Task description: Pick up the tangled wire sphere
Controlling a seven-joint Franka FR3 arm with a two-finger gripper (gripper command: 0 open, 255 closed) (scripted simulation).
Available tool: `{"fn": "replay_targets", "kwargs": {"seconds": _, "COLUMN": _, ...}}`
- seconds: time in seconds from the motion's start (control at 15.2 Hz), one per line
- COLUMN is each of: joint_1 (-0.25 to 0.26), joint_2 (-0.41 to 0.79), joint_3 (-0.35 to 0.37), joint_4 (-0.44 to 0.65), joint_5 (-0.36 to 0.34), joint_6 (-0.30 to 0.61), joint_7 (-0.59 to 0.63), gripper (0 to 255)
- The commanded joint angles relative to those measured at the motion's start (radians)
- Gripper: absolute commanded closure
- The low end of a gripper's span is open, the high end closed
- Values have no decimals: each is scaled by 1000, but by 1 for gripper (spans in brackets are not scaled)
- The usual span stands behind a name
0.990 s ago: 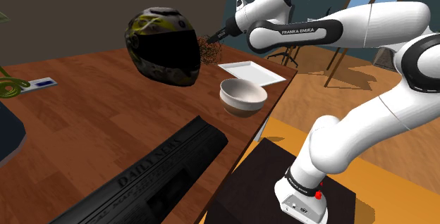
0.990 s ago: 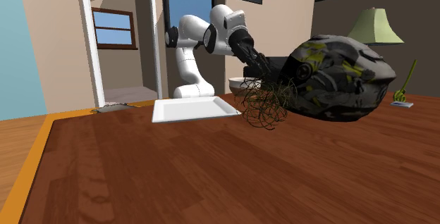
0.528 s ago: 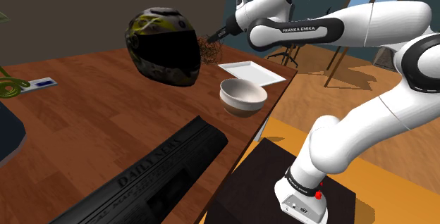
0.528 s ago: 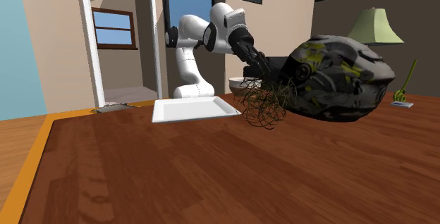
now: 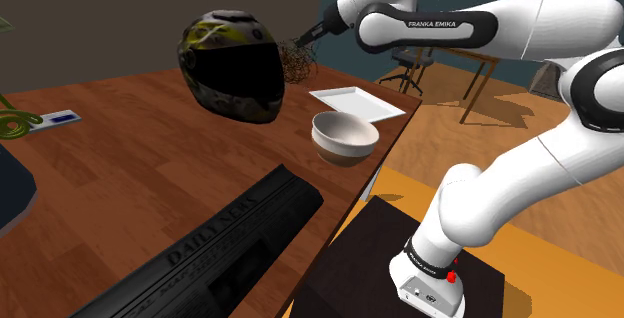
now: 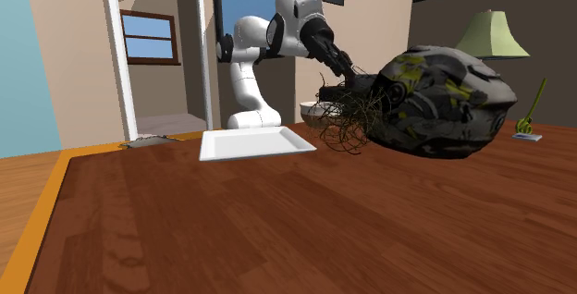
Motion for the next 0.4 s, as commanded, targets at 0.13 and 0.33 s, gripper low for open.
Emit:
{"fn": "replay_targets", "kwargs": {"seconds": 0.13, "joint_1": 7, "joint_2": 0, "joint_3": 3, "joint_4": 59, "joint_5": 6, "joint_6": -49, "joint_7": -4, "gripper": 255}}
{"fn": "replay_targets", "kwargs": {"seconds": 0.33, "joint_1": 9, "joint_2": 1, "joint_3": 3, "joint_4": 75, "joint_5": 7, "joint_6": -64, "joint_7": -5, "gripper": 255}}
